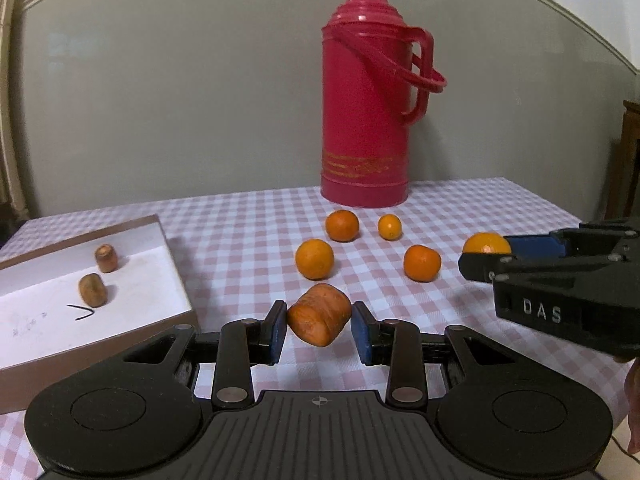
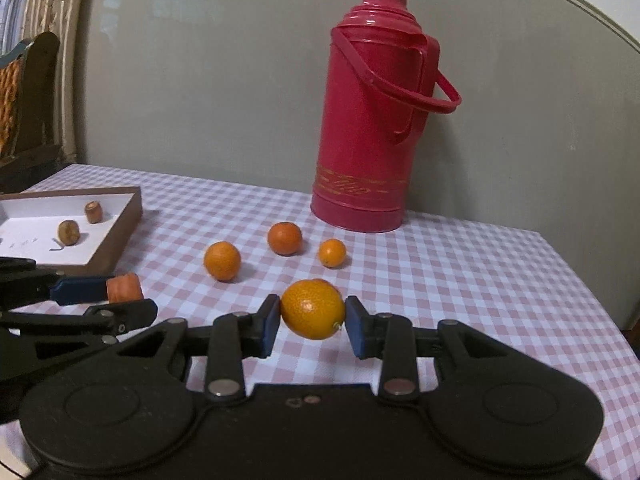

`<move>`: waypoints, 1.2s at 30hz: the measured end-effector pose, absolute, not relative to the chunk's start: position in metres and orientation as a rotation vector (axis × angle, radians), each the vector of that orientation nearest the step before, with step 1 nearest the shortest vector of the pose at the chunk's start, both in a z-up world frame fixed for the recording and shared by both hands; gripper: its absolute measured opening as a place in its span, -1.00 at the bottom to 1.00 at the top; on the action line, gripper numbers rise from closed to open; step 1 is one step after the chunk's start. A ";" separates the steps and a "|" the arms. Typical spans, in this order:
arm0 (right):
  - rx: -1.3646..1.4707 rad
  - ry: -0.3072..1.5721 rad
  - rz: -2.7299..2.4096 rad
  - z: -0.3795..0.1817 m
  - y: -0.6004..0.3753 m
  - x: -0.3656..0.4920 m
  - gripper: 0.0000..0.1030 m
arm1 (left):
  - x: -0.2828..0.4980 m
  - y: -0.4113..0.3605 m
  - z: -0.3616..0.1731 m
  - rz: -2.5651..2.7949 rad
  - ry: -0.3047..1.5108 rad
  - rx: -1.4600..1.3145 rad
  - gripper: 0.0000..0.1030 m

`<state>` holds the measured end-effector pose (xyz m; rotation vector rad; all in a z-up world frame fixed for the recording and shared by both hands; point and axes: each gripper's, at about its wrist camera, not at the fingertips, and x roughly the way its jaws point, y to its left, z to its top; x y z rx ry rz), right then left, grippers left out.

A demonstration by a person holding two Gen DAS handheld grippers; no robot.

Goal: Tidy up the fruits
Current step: 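Carry the orange piece and mandarin over the box with both tools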

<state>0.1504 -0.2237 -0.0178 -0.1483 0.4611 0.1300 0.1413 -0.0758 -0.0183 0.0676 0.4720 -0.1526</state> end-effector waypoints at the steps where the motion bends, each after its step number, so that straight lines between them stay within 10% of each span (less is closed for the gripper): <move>1: -0.158 0.455 0.134 -0.018 -0.222 0.147 -0.48 | 0.138 -0.075 -0.017 -0.150 0.467 0.070 -0.32; 36: -0.257 0.283 0.416 0.011 -0.106 0.094 -0.48 | 0.062 0.036 0.017 0.048 0.333 0.076 -0.32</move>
